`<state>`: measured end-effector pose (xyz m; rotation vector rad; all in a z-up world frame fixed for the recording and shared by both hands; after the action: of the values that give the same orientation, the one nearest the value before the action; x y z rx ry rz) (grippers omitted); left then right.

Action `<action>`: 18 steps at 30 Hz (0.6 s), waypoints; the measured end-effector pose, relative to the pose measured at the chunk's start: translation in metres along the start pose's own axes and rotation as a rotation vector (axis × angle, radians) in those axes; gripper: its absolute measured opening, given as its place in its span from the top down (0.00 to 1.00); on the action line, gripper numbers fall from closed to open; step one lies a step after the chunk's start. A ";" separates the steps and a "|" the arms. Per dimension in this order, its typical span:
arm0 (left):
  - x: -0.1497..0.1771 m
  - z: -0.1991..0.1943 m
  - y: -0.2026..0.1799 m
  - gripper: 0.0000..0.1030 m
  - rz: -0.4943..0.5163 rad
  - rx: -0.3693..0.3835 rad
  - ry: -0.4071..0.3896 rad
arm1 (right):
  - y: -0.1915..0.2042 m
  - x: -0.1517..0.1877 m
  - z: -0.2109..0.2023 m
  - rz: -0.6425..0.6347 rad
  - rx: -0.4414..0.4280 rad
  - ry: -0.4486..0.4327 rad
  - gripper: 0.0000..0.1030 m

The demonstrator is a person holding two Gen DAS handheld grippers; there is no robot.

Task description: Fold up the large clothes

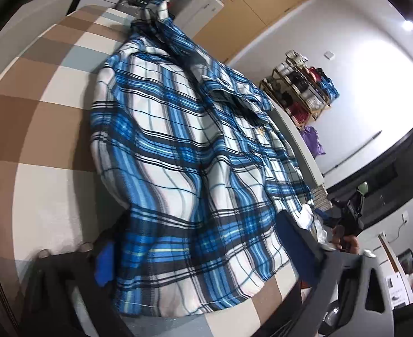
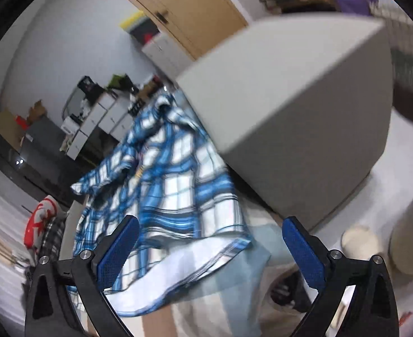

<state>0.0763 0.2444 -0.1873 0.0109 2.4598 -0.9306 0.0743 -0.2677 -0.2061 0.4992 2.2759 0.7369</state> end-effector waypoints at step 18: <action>-0.002 0.003 0.009 0.45 -0.062 -0.007 0.000 | 0.055 0.011 0.030 -0.186 0.006 0.053 0.45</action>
<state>0.0805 0.2497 -0.1937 -0.0679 2.4759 -0.9479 0.0954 -0.2088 -0.1950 0.2683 2.3368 0.6568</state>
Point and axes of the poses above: each gripper's, at about its wrist camera, not at the fingertips, and z roughly the way its jaws point, y to its left, x to its underside, the point moved 5 cm from there along z, roughly the way its jaws point, and after that the axes turned 3 degrees about -x, right-handed, at the moved point
